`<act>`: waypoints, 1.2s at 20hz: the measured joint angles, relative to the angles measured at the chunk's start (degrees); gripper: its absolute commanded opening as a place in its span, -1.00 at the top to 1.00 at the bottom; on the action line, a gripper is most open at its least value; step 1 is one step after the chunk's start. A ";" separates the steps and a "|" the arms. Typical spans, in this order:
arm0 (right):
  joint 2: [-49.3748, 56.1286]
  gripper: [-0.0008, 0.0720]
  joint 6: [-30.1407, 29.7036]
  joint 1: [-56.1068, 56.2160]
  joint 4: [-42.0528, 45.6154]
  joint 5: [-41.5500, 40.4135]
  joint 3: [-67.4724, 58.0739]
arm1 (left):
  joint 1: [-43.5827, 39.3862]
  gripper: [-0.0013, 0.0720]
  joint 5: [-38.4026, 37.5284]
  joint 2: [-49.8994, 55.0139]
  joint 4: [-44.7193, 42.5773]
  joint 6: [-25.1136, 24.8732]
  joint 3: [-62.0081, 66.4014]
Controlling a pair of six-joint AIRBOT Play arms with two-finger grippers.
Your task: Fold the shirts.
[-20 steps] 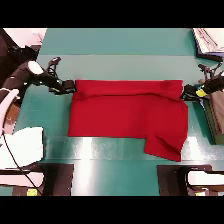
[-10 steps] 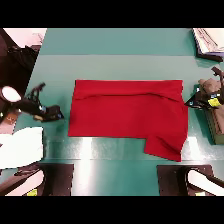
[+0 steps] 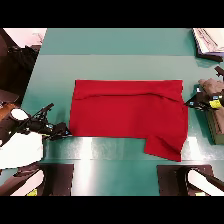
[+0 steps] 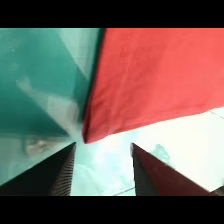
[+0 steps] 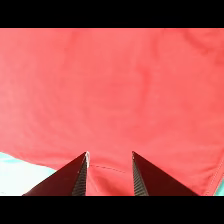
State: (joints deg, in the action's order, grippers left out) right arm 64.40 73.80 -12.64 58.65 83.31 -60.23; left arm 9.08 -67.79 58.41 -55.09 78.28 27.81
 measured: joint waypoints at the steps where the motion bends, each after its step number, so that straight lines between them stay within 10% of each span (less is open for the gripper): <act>1: -0.04 0.14 0.00 0.02 -0.09 0.02 0.04 | 0.00 -0.15 0.48 -0.04 0.70 -0.07 -0.37; 5: -0.11 0.14 -0.02 0.02 -0.44 0.22 0.07 | -0.02 -0.14 4.31 -0.11 3.39 -0.15 -1.07; 8: -0.11 0.14 -0.02 0.02 -0.52 0.28 0.07 | -0.74 0.87 7.17 -0.04 3.28 -0.37 -1.29; 14: -0.70 0.14 0.00 -1.81 2.60 3.96 1.55 | -4.17 0.90 7.82 -0.09 4.59 -1.11 1.42; 17: -3.28 -0.38 1.01 -5.64 6.05 5.44 7.48 | -4.76 0.90 7.43 -0.09 4.66 -1.75 5.14; 24: -8.35 -0.33 5.29 -14.49 8.41 5.84 25.59 | -5.03 0.90 7.15 -0.09 4.76 -2.19 9.07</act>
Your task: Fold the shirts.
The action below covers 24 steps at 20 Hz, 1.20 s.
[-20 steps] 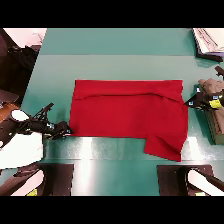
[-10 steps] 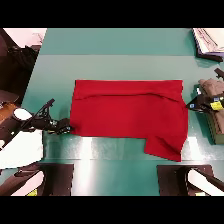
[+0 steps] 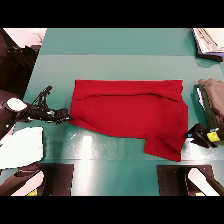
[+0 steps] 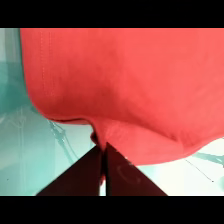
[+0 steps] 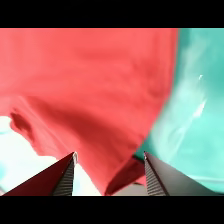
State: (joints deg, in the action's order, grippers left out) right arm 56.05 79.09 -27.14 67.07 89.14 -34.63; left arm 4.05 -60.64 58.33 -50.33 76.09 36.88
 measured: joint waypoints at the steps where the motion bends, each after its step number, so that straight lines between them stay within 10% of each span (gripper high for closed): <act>1: 0.31 -0.33 0.37 -0.42 -0.15 -0.22 1.64 | 0.00 0.90 -0.02 0.00 0.02 -0.07 0.13; 4: 2.21 0.01 1.22 -1.11 -1.22 -1.31 4.59 | 0.00 0.90 -0.07 0.00 0.04 -0.09 0.33; 7: 3.28 0.90 1.36 -1.33 -1.97 -2.80 4.68 | 0.00 0.90 -0.26 0.00 0.02 -0.35 0.42; 24: -13.84 0.95 0.50 12.61 9.55 3.32 -8.72 | -0.04 0.90 -16.37 -16.31 -12.17 4.76 1.86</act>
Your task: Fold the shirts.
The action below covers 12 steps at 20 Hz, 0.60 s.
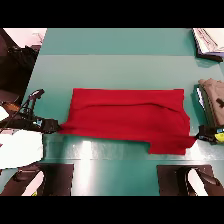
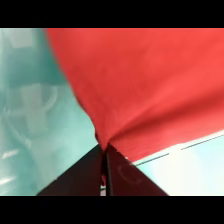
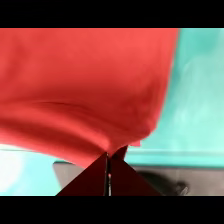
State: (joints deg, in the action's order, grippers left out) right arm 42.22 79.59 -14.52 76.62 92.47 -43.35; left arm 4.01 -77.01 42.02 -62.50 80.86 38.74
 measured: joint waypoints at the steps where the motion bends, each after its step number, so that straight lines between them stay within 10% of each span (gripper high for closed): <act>1: 0.63 0.95 0.35 2.16 0.42 -1.27 -2.05 | 0.00 0.90 1.03 0.02 1.09 0.15 0.44; 12: 30.03 0.95 1.33 13.66 0.98 -12.96 -28.52 | 0.00 0.90 21.11 21.51 7.50 0.44 10.64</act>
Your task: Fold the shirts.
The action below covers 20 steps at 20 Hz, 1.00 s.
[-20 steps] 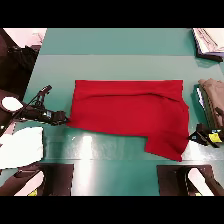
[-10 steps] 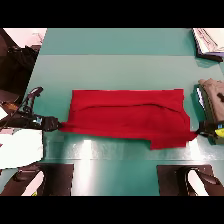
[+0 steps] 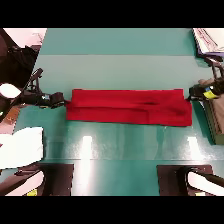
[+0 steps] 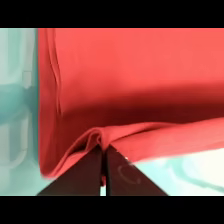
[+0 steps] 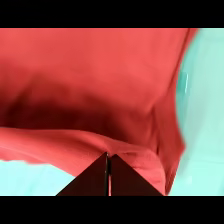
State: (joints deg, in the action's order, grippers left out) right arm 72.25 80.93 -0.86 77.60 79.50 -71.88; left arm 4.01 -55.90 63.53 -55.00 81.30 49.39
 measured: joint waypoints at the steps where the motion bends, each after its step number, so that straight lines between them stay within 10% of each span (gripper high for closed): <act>1: 2.73 0.94 0.02 0.09 -0.02 -0.24 -2.36 | 0.00 0.90 0.90 2.86 0.90 -0.46 1.42; 6: 13.79 0.92 0.07 0.42 -0.72 -0.96 -12.31 | 0.00 0.89 4.59 13.09 3.63 -2.84 7.13; 7: 15.54 0.58 0.09 0.39 -1.84 -1.22 -13.86 | 0.00 0.51 5.77 14.25 4.02 -3.17 7.87; 8: 17.20 0.04 0.09 0.20 -3.72 -1.84 -15.32 | 0.00 -0.59 7.04 15.04 4.59 -3.23 8.46; 9: 18.84 -0.24 0.09 -0.20 -6.43 -2.60 -16.74 | 0.04 -1.00 8.35 15.69 5.70 -3.34 9.05; 15: 23.82 -0.27 -1.51 -4.26 -19.61 -3.08 -22.99 | 0.11 -0.97 7.06 16.74 11.19 -3.61 15.41; 16: 24.04 -0.28 -2.45 -5.40 -20.46 -1.05 -23.28 | 0.09 -0.76 5.57 16.76 11.61 -3.63 16.24; 18: 24.33 -0.58 -4.24 -7.98 -21.53 2.43 -22.88 | 0.00 0.73 2.34 16.81 12.07 -3.67 17.31; 20: 24.46 -0.99 -5.42 -10.75 -22.14 5.25 -21.00 | -0.07 0.89 -0.52 16.81 12.41 -4.37 17.90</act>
State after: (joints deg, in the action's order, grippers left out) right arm 96.71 75.50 -11.62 55.46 84.75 -92.88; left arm 3.95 -56.42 80.34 -42.59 76.93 67.29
